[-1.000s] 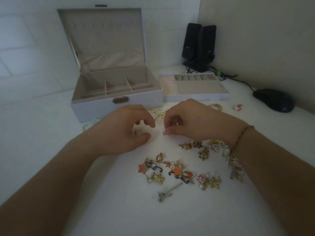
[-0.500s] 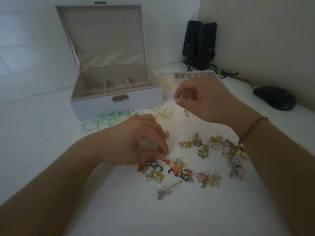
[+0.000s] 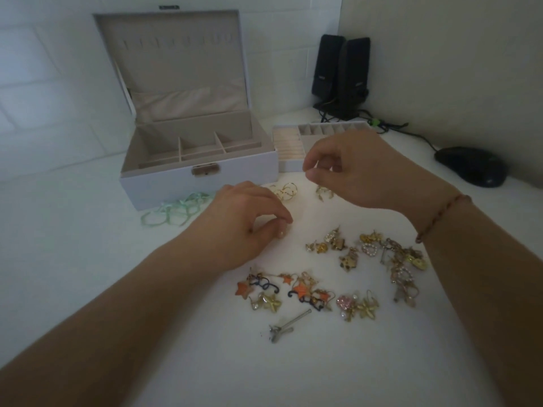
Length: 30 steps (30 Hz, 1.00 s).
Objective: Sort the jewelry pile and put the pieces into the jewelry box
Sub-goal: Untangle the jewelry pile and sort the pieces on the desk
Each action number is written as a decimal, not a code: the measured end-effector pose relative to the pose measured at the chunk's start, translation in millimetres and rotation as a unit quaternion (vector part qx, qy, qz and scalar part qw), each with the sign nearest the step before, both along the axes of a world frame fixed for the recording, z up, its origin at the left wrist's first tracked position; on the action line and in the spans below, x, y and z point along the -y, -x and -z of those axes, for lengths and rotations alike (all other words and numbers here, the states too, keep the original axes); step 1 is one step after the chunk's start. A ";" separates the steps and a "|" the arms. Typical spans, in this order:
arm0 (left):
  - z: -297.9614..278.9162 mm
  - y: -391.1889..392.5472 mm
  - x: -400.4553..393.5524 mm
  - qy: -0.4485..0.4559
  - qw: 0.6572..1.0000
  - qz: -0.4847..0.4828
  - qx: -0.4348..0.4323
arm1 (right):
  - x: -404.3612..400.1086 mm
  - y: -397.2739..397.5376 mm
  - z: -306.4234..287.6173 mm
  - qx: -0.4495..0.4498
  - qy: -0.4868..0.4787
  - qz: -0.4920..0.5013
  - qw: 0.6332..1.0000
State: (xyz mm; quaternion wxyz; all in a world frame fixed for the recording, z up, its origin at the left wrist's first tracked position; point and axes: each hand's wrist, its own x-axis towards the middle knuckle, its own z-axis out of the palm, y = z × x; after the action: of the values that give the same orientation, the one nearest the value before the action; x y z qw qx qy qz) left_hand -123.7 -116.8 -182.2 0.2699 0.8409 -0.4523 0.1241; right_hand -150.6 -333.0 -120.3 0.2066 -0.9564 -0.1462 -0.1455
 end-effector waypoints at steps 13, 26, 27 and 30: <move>-2.6 -0.9 -3.5 -0.051 0.996 -0.058 0.036 | -8.5 16.5 -5.0 -0.260 0.119 -0.157 0.945; -10.1 16.2 2.2 0.089 0.993 -0.066 -0.033 | -6.8 9.2 -3.4 -0.220 0.036 -0.148 0.964; -10.2 17.6 3.1 0.089 0.993 -0.068 -0.042 | -6.9 10.0 -2.9 -0.235 0.042 -0.156 0.958; -8.6 18.8 4.3 0.060 0.995 -0.062 -0.055 | -10.6 13.1 1.3 -0.287 0.072 -0.178 0.938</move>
State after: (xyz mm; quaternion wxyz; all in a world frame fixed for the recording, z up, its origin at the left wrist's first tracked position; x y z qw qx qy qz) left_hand -142.4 -121.1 -173.6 0.3362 0.8551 -0.3754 0.1214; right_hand -163.7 -322.4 -121.6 0.1933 -0.9281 -0.2590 0.1852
